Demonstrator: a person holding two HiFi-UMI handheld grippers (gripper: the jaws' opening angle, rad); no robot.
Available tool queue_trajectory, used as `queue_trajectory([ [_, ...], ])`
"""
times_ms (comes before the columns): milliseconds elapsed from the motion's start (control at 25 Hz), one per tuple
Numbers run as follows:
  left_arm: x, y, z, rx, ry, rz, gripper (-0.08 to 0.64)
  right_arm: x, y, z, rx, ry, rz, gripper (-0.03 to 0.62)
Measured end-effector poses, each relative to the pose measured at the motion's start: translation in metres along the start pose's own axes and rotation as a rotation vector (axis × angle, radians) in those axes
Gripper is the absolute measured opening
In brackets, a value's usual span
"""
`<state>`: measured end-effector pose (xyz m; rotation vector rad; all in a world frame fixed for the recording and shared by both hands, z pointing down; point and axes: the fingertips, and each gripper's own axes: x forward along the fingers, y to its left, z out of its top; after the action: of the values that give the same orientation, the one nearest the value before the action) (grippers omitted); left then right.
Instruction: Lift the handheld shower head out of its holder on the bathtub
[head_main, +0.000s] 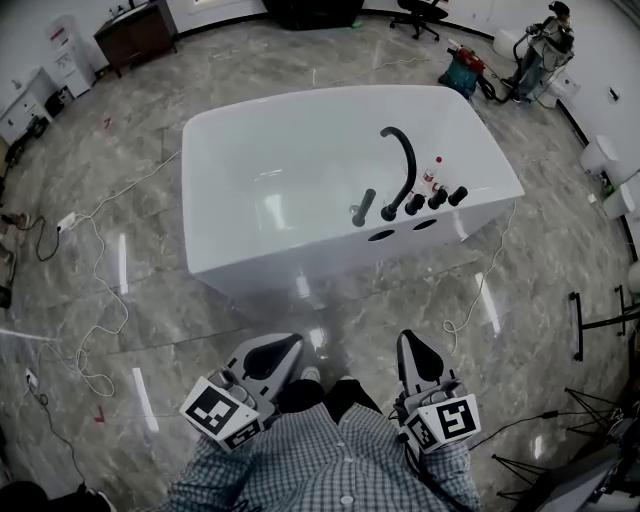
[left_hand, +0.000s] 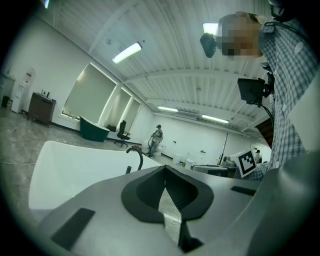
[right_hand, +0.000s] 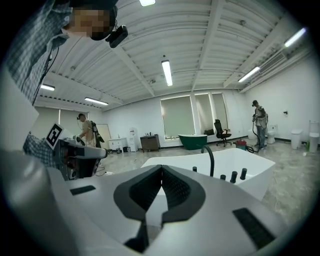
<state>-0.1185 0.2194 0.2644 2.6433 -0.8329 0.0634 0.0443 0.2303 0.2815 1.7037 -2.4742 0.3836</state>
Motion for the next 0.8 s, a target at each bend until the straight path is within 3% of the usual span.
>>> queue_trajectory([
  [360, 0.013, 0.049, 0.017, -0.033, -0.011, 0.062, 0.006, 0.061, -0.017, 0.011, 0.001, 0.019, 0.034, 0.017],
  [600, 0.048, 0.091, 0.041, -0.100, -0.062, 0.134, 0.006, 0.121, -0.049, 0.030, -0.002, 0.014, 0.089, 0.017],
  [800, 0.092, 0.113, 0.066, -0.064, -0.078, 0.148, 0.006, 0.162, -0.081, 0.052, 0.002, -0.016, 0.113, 0.017],
])
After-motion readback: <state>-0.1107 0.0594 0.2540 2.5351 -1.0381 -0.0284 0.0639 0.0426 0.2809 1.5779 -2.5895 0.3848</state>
